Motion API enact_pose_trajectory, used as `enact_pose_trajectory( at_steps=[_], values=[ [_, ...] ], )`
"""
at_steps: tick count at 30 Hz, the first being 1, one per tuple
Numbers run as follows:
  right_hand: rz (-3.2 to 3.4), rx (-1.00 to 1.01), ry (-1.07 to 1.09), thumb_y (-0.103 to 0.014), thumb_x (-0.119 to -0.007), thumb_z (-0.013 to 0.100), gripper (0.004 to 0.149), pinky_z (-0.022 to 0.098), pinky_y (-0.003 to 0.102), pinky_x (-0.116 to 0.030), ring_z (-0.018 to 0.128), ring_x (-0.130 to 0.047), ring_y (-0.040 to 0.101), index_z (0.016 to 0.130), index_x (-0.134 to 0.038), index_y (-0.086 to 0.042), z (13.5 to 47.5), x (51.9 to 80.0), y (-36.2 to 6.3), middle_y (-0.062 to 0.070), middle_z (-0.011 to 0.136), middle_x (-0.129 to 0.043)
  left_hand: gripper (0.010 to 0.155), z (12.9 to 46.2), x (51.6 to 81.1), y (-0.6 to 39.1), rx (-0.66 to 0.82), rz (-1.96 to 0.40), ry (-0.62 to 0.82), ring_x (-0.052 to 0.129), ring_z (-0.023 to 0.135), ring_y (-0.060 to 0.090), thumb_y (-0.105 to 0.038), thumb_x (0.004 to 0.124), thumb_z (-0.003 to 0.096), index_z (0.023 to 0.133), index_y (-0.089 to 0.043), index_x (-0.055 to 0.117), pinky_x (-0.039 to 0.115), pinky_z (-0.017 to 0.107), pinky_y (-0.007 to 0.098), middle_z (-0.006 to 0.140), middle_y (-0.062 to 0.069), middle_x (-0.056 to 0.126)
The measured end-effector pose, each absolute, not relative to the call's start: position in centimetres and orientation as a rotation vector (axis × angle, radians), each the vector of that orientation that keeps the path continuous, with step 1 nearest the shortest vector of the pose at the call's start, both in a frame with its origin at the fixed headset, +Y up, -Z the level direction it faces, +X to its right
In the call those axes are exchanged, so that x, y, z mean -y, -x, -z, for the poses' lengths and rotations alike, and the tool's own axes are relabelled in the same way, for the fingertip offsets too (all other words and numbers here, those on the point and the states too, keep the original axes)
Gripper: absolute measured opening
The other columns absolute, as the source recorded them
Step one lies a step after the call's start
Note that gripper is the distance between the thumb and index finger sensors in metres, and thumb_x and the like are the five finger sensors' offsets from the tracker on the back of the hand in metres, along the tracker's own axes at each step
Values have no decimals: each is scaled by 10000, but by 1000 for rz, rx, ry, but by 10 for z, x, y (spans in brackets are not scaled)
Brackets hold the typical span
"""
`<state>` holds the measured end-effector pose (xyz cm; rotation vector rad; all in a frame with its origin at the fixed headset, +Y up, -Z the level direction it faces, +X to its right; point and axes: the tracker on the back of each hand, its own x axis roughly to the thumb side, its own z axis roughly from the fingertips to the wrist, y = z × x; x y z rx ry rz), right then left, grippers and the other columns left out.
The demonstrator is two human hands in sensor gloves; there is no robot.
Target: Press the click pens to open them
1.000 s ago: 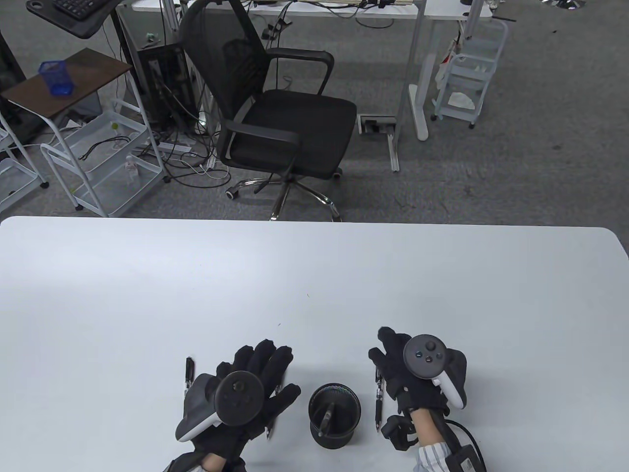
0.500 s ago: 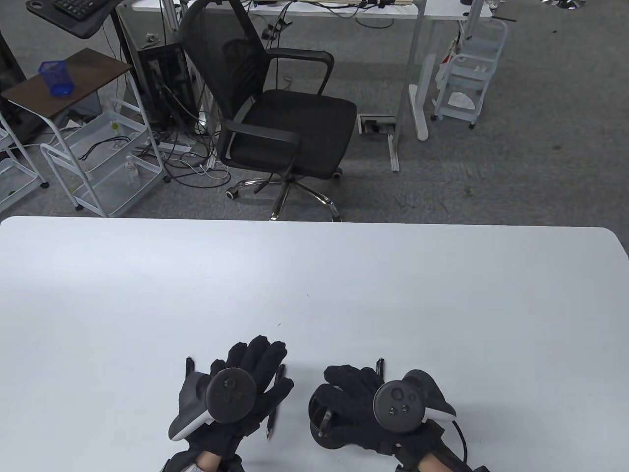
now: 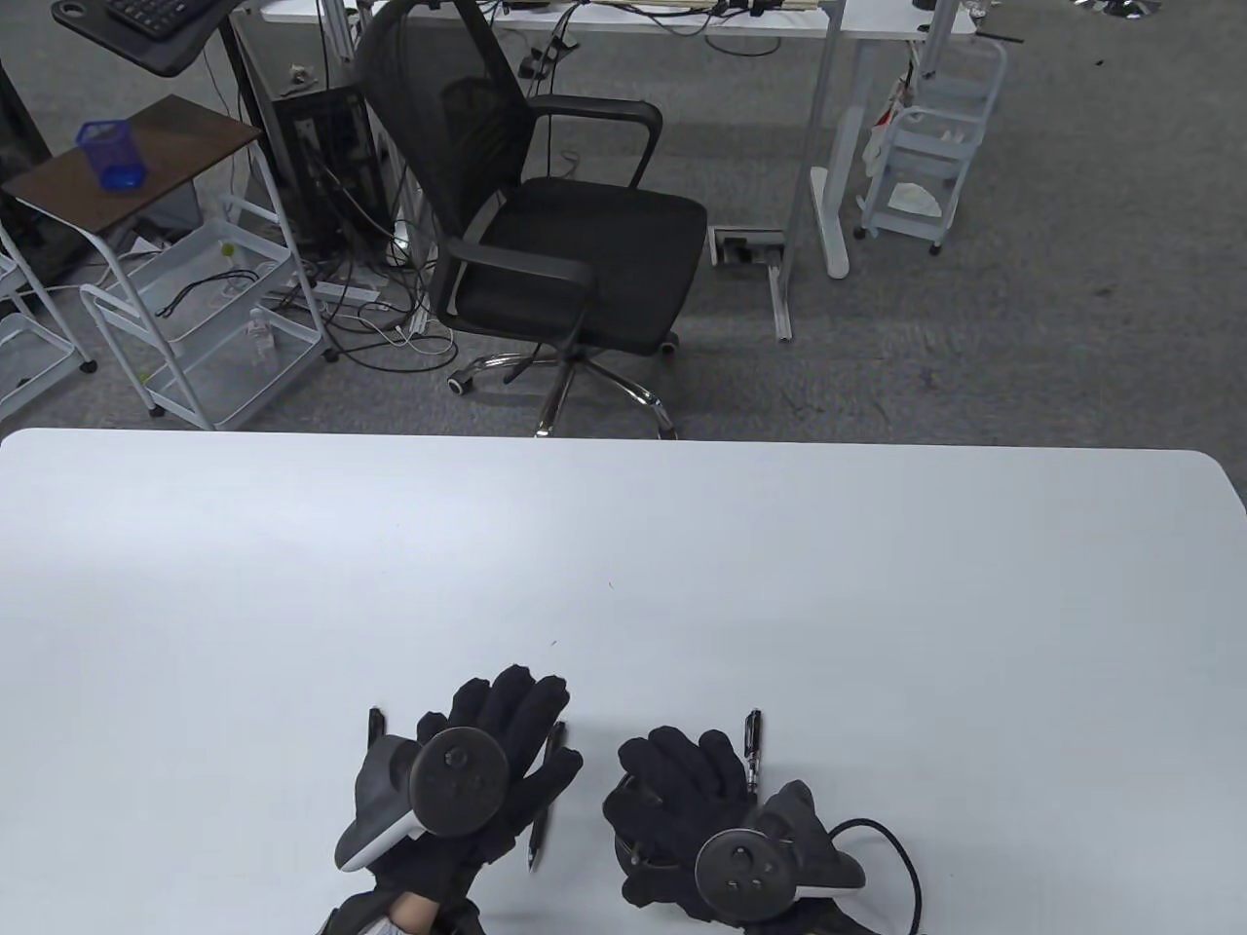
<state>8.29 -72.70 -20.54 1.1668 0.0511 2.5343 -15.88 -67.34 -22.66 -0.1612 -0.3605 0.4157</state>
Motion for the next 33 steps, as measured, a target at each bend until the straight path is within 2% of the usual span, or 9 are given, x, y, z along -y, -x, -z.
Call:
enact_pose_trajectory(
  at_steps=[8,15,33],
  values=[
    [-2561,57,-1139,-417,-838,557,632,695,750,-221,1056,-353,551,986,-798,46,200,730,-85,269,1193,-477,660,227,674,159,361,-418,162,354,1147,621,-564,519,725,1274,-234,358,344,723,839,1318,226,329],
    [-2577,136,-1123,-410,-836,564,611,673,775,-257,1031,-422,566,959,-813,55,196,734,-81,258,1178,-529,661,227,674,159,363,-419,164,354,1147,620,-564,521,725,1274,-232,362,344,723,839,1318,225,333],
    [-2567,173,-1105,-359,-815,593,534,662,782,-289,1018,-494,550,932,-837,54,195,733,-82,241,1146,-612,663,228,675,158,362,-418,170,354,1147,621,-565,523,723,1273,-234,356,344,722,839,1318,228,337]
  ],
)
